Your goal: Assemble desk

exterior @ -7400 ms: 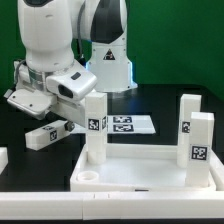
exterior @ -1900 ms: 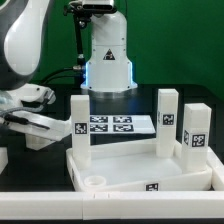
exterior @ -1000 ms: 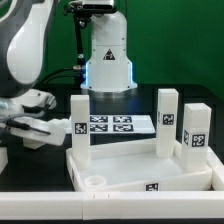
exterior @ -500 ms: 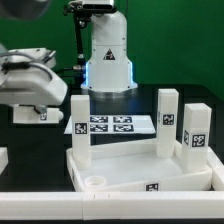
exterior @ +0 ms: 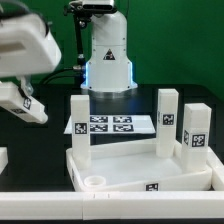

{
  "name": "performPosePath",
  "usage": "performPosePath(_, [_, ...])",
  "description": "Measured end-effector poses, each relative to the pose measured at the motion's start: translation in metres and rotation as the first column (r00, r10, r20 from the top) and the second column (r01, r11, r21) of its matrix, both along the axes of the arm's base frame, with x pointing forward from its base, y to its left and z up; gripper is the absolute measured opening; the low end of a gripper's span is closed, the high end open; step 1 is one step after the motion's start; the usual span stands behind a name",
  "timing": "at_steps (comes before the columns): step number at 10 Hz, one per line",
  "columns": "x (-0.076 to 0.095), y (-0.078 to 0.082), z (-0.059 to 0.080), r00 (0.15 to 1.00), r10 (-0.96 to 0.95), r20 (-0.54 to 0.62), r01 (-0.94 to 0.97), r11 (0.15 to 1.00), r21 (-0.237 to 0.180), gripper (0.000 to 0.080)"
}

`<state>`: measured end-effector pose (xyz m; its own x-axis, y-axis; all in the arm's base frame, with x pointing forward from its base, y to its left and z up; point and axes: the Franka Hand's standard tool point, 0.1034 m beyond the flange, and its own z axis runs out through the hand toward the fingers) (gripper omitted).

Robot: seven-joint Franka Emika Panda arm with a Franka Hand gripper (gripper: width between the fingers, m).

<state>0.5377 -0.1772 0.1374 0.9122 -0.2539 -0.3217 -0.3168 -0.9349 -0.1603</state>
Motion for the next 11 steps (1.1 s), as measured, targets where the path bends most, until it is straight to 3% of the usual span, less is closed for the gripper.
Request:
performPosePath(2, [-0.006, -0.004, -0.009, 0.995, -0.016, 0.099, 0.022, 0.998, -0.059, 0.0284])
performPosePath(4, [0.015, -0.002, -0.004, 0.976, 0.009, 0.218, 0.019, 0.992, -0.127, 0.0284])
performPosePath(5, [0.037, 0.008, 0.009, 0.952, 0.042, 0.304, 0.010, 0.986, -0.166, 0.0284])
performPosePath(6, [0.050, 0.033, 0.026, 0.928, 0.038, 0.370, 0.032, 0.983, -0.180, 0.0284])
performPosePath(7, [0.053, 0.065, 0.043, 0.873, 0.033, 0.486, 0.080, 0.974, -0.210, 0.0284])
performPosePath(8, [0.044, 0.081, 0.043, 0.840, 0.026, 0.543, 0.115, 0.968, -0.225, 0.0284])
performPosePath(9, [0.033, 0.084, 0.034, 0.816, 0.038, 0.577, 0.132, 0.959, -0.249, 0.0284])
performPosePath(11, [0.037, 0.077, 0.035, 0.782, 0.068, 0.620, 0.141, 0.949, -0.281, 0.0284])
